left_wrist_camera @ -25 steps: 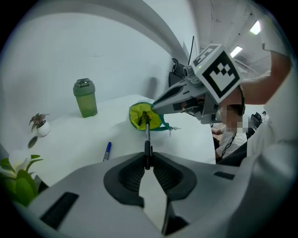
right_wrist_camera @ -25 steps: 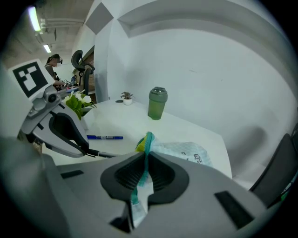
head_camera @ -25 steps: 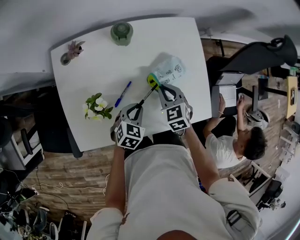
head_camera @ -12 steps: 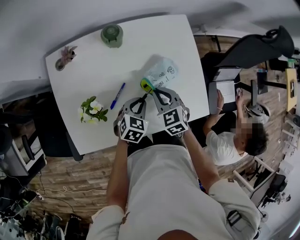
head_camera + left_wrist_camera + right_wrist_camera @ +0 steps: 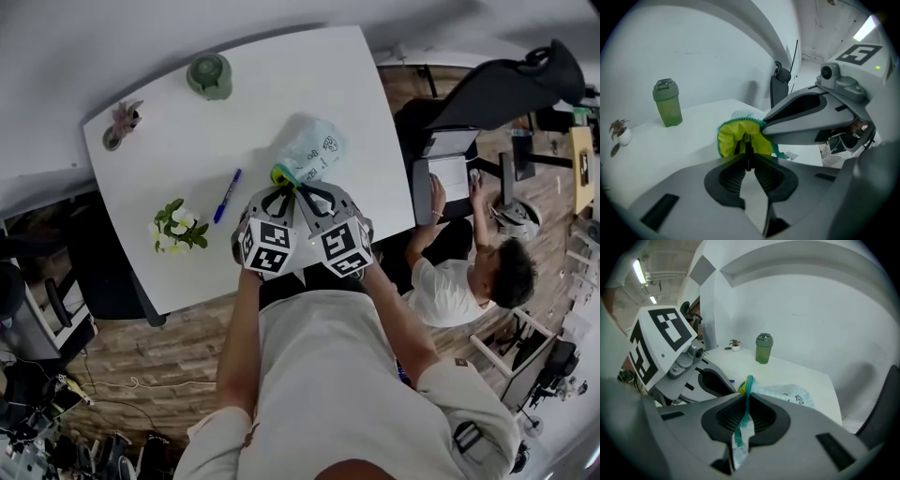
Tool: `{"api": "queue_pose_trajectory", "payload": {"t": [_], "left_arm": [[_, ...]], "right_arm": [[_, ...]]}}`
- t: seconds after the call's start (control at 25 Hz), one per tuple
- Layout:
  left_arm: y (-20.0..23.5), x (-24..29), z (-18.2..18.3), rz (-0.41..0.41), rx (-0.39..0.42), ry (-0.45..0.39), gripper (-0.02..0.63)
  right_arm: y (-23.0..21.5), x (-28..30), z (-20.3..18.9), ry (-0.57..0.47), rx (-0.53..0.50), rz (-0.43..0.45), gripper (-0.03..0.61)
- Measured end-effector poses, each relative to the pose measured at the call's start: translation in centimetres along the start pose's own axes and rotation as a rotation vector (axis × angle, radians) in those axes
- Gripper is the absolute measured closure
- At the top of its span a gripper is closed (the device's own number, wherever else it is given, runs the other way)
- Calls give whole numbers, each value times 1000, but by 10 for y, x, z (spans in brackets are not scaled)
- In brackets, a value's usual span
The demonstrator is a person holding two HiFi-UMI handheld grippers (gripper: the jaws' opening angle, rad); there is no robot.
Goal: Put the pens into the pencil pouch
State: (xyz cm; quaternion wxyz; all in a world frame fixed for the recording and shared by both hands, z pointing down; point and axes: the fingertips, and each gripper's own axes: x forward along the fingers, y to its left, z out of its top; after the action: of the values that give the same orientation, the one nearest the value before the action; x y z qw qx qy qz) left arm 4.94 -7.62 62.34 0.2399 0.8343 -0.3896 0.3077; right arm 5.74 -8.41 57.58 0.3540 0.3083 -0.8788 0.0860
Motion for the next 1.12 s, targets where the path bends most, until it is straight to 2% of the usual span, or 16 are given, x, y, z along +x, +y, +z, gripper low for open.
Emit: {"api": "queue_pose_trajectory", "payload": {"t": [0.6,0.96,1.12], "left_arm": [[-1,25,10,-25,-32,-69,558],[1,11,7,-9,-35,-77,460],[7,-3,-1,25,-43,-80,446]], "right_arm": [[-2,-2,-2,-40,74,36,552],[0,-2,0,-41,72,43,552],[1,0,3,-42,62,48,552]]}}
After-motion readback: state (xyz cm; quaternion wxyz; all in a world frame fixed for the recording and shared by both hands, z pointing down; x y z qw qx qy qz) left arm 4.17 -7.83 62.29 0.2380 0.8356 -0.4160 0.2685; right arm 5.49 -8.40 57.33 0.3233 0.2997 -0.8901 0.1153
